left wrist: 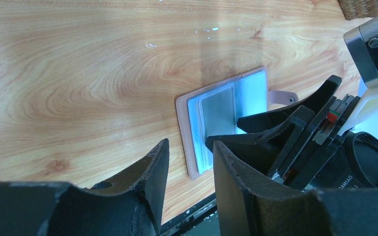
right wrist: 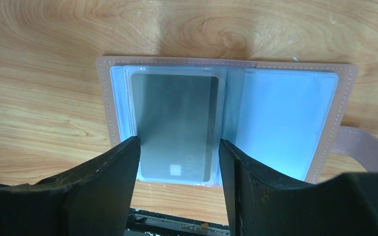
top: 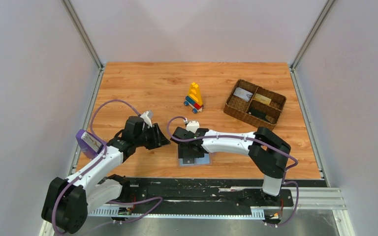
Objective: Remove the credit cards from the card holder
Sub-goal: Remove the credit card from the card holder.
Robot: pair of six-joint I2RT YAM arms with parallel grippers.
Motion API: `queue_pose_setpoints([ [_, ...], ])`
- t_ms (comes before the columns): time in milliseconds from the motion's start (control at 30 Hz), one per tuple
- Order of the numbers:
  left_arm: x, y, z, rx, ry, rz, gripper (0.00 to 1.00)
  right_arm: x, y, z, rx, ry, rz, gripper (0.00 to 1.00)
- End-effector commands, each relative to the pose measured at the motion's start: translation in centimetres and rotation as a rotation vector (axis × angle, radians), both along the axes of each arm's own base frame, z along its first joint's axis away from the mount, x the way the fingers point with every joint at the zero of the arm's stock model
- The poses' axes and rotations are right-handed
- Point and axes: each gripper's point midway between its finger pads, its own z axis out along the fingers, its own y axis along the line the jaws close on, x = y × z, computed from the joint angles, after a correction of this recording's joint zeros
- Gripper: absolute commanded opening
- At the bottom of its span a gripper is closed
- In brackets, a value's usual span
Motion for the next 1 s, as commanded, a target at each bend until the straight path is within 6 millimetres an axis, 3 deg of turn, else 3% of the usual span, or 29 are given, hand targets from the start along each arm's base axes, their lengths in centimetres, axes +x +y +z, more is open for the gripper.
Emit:
queue_pose_setpoints([
  [0, 0.3, 0.1, 0.6, -0.001, -0.033, 0.002, 0.47, 0.7, 0.8, 3.2, 0.058, -0.057, -0.014, 0.62],
  [667, 0.2, 0.0, 0.4, -0.006, -0.027, -0.003, 0.47, -0.3, 0.6, -0.3, -0.02, 0.001, 0.003, 0.64],
  [967, 0.1, -0.6, 0.3, -0.024, -0.025, -0.039, 0.47, 0.2, 0.4, 0.8, 0.003, -0.039, -0.002, 0.5],
])
